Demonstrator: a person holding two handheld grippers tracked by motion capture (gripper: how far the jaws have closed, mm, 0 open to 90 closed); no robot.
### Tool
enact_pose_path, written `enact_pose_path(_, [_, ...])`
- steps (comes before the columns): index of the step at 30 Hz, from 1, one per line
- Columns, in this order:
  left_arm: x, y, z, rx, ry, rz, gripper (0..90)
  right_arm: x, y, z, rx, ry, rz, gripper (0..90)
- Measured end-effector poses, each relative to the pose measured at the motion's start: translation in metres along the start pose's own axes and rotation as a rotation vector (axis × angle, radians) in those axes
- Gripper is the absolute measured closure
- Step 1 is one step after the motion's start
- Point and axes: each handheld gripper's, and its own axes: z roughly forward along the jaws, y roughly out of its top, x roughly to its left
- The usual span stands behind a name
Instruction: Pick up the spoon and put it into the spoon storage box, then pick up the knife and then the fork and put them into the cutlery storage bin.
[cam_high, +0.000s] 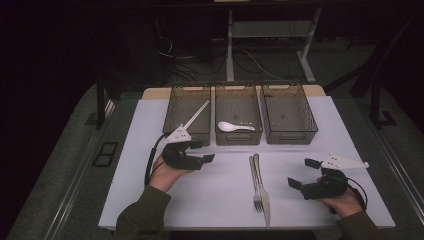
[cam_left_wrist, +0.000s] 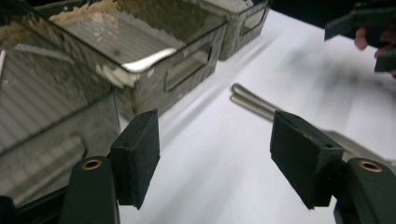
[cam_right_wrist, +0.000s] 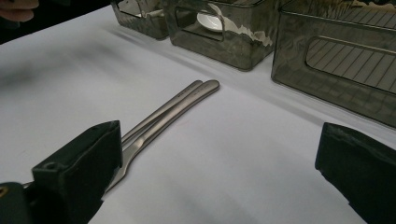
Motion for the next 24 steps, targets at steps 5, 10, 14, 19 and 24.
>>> enact_pose_path(5, [-0.003, -0.014, -0.007, -0.002, 0.004, 0.003, 28.0, 0.000, 0.000, 0.000, -0.001, 0.000, 0.000, 0.8])
enact_pose_path(10, [-0.006, -0.025, -0.013, -0.010, 0.012, 0.001, 20.6, 0.000, 0.001, -0.001, 0.003, 0.003, 0.003, 0.8])
enact_pose_path(14, [-0.010, -0.033, -0.018, -0.012, 0.023, 0.001, 14.4, 0.000, 0.002, -0.001, 0.017, 0.005, 0.010, 0.8])
enact_pose_path(19, [-0.013, -0.043, -0.023, 0.005, 0.027, -0.005, 7.7, -0.002, 0.005, -0.002, 0.056, 0.027, 0.016, 12.2])
enact_pose_path(24, [-0.020, -0.050, -0.028, 0.013, 0.028, -0.013, 1.2, 0.001, 0.009, 0.000, 0.099, 0.040, 0.028, 23.6])
